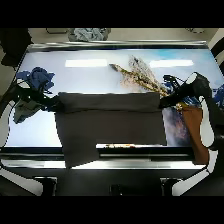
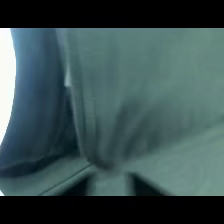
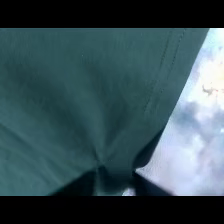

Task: Fold the shirts.

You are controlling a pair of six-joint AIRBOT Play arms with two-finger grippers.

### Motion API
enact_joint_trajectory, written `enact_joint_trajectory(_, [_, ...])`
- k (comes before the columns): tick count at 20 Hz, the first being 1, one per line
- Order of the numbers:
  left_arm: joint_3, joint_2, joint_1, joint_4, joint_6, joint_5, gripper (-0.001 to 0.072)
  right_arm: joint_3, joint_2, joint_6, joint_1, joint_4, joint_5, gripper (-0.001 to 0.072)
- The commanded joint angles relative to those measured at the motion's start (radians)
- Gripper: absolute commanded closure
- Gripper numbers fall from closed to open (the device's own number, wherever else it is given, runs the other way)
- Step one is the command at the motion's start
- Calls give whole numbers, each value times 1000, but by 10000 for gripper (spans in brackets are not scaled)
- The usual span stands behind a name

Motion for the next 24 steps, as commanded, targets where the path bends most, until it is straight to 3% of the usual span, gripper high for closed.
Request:
enact_joint_trajectory(1, [36,-1,21,1,-23,-86,239,16,22,-12,-2,0,60,157])
enact_joint_trajectory(4, [60,45,78,1,-12,-192,239,29,84,-34,-57,-10,196,148])
enact_joint_trajectory(7, [-57,140,126,2,-10,-243,239,5,129,-16,-148,-7,368,150])
enact_joint_trajectory(10, [-395,310,129,1,70,-130,240,-185,247,24,-180,-19,266,152])
enact_joint_trajectory(14, [-833,521,143,4,170,45,239,-419,344,-23,-180,-24,178,151])
enact_joint_trajectory(17, [-947,571,143,0,227,61,239,-460,351,-29,-180,-23,166,151])
enact_joint_trajectory(23, [-1017,570,99,-100,240,158,249,-476,354,-37,-180,-24,158,151])
enact_joint_trajectory(24, [-1017,570,85,-119,239,185,317,-476,357,-37,-180,-24,160,151])
